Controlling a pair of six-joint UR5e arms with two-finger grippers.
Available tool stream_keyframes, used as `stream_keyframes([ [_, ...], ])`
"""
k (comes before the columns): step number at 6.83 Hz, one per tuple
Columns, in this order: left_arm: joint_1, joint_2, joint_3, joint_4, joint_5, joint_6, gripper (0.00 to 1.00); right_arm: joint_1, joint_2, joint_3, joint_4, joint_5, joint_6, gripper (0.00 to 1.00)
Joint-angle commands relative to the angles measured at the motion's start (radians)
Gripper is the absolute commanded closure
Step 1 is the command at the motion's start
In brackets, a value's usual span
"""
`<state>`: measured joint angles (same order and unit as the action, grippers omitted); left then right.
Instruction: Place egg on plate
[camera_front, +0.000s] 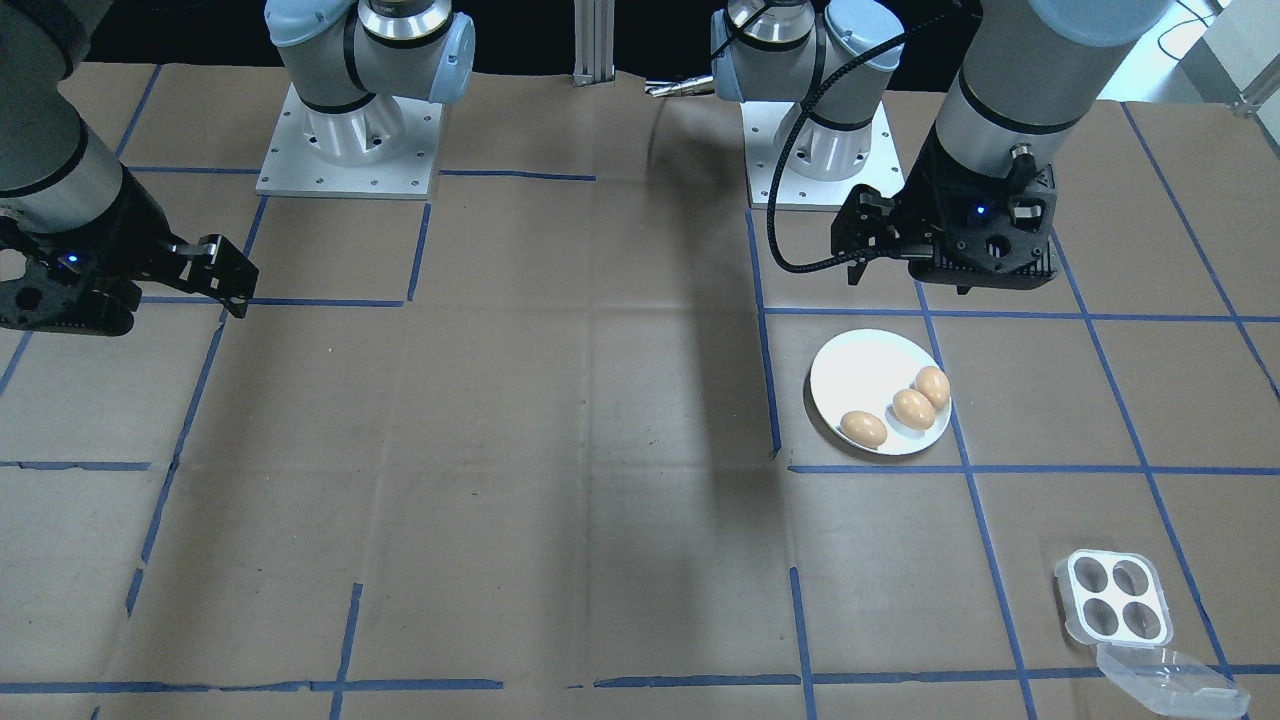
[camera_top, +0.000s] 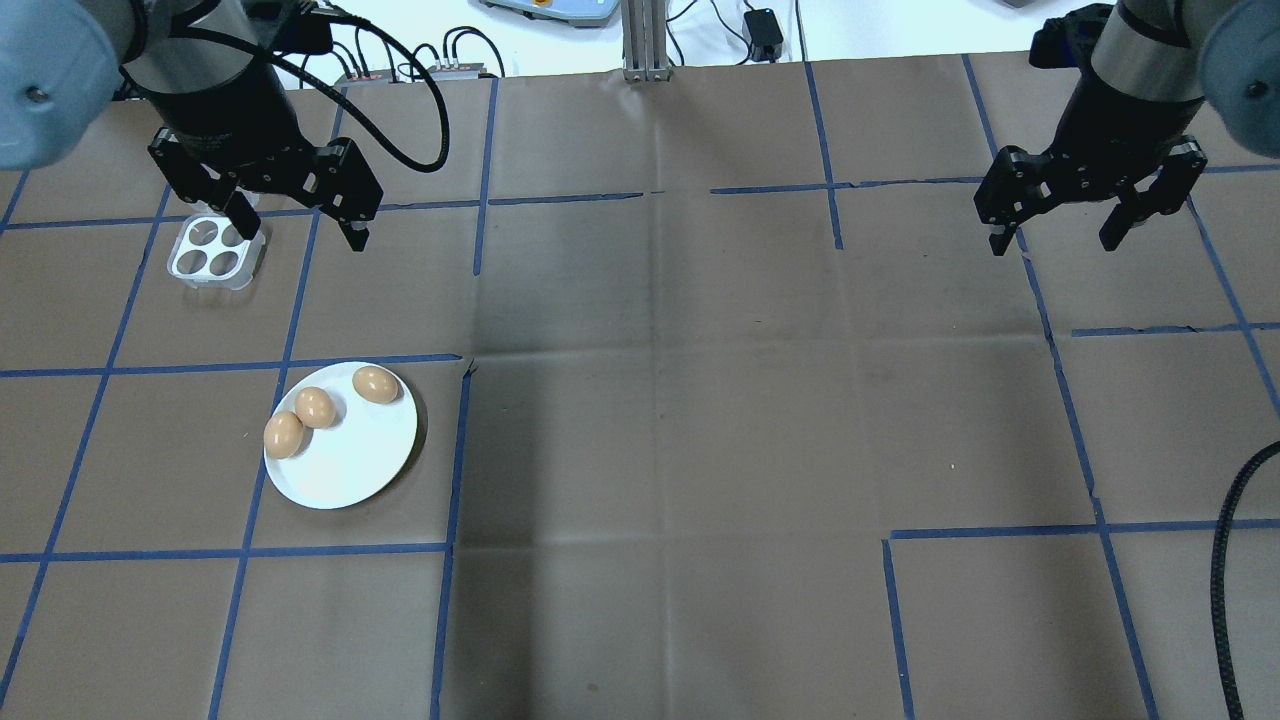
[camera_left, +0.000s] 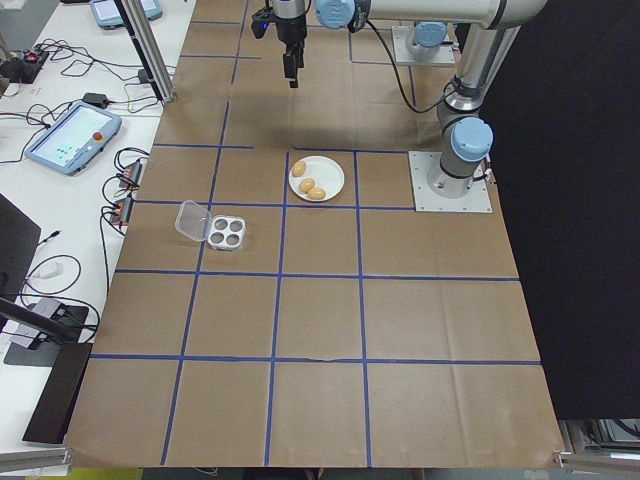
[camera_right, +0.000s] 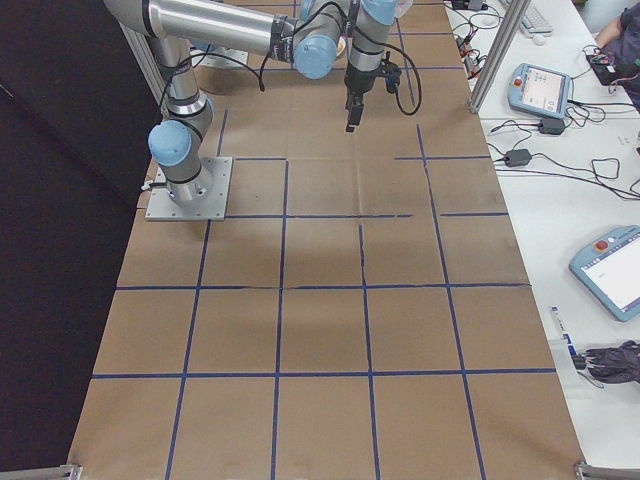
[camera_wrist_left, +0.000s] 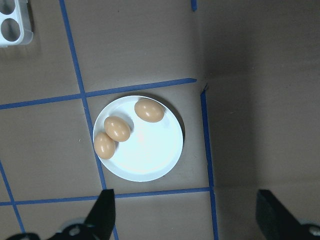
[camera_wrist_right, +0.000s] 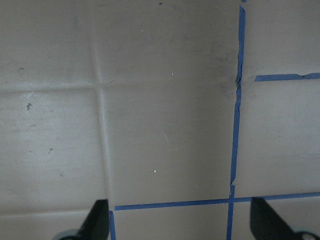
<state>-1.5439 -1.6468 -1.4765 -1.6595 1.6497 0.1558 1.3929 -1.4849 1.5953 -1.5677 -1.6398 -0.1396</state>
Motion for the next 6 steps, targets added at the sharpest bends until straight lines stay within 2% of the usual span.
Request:
stream_keyframes([
  [1,0.002,0.005,-0.004,0.0,-0.004,0.002,0.0,0.0,0.0,0.0,0.0,0.0,0.0,0.0],
  [6,0.002,0.004,-0.005,0.009,-0.021,0.001,0.0,0.0,0.0,0.0,0.0,0.0,0.0,0.0],
])
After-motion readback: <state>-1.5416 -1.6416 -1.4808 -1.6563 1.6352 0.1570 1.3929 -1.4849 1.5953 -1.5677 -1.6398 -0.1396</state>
